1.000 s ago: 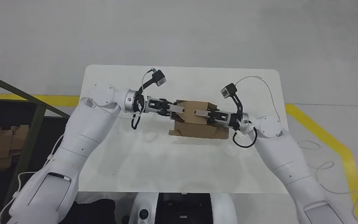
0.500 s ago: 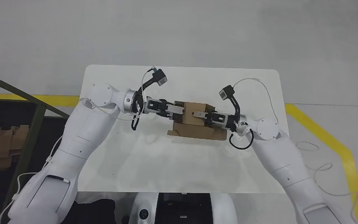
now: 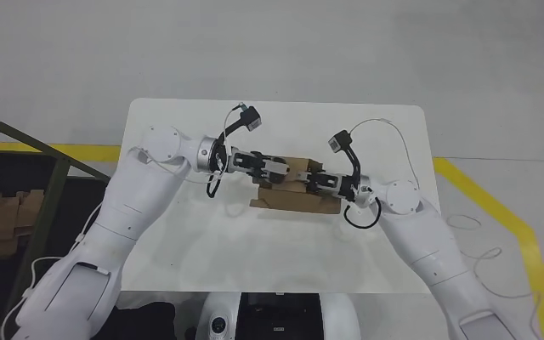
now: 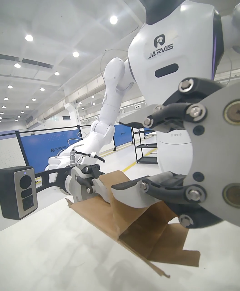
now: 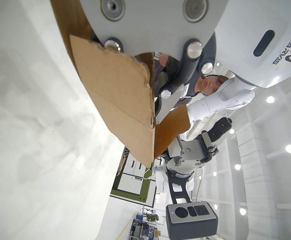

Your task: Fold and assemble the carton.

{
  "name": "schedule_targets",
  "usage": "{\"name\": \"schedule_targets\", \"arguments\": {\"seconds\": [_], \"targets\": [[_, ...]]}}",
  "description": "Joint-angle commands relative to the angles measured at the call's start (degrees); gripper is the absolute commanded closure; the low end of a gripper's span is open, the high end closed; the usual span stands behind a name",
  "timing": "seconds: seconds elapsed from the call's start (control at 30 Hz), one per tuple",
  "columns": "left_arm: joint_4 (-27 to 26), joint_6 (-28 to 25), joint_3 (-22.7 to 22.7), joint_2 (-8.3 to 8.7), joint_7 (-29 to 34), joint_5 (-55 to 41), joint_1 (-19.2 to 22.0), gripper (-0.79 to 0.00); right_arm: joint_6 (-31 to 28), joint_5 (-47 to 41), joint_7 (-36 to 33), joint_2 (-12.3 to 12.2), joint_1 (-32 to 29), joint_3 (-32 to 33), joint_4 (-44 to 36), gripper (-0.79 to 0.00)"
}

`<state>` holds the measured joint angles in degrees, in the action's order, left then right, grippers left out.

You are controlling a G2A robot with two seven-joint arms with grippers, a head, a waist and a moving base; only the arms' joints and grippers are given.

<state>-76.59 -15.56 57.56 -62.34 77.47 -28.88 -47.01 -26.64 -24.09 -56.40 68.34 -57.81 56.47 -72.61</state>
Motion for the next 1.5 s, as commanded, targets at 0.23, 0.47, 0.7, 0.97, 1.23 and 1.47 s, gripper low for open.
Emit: {"name": "schedule_targets", "arguments": {"seconds": [0.23, 0.47, 0.7, 0.97, 1.23, 1.47], "targets": [[-0.3, -0.5, -1.1, -0.25, -1.6, 3.4, 0.9, -0.477, 0.2, 0.5, 0.1, -0.1, -0.7, 0.6, -1.0, 0.0], [-0.5, -0.4, 0.2, -0.03, -1.6, 2.0, 0.5, -0.474, 0.1, 0.4, 0.8, -0.2, -1.2, 1.5, -1.4, 0.0], [-1.1, -0.6, 3.3, 0.67, -1.6, 0.3, -0.7, -0.514, 0.2, 0.3, 0.9, -0.6, -2.1, 3.2, -2.0, 0.0], [-0.8, -0.1, 5.0, 1.19, -3.0, 1.5, -1.9, -0.573, 0.2, 0.3, 0.4, -1.0, -3.7, 4.6, -3.9, 0.0], [-0.1, 0.1, 4.7, 1.14, -4.6, 3.3, -1.4, -0.582, 0.3, 0.9, -0.2, -1.2, -4.9, 4.9, -6.0, 0.0], [0.7, 0.1, 3.6, 0.81, -5.4, 3.7, -0.5, -0.594, 0.3, 1.1, -1.3, -1.3, -5.4, 4.5, -7.6, 0.0]]}}
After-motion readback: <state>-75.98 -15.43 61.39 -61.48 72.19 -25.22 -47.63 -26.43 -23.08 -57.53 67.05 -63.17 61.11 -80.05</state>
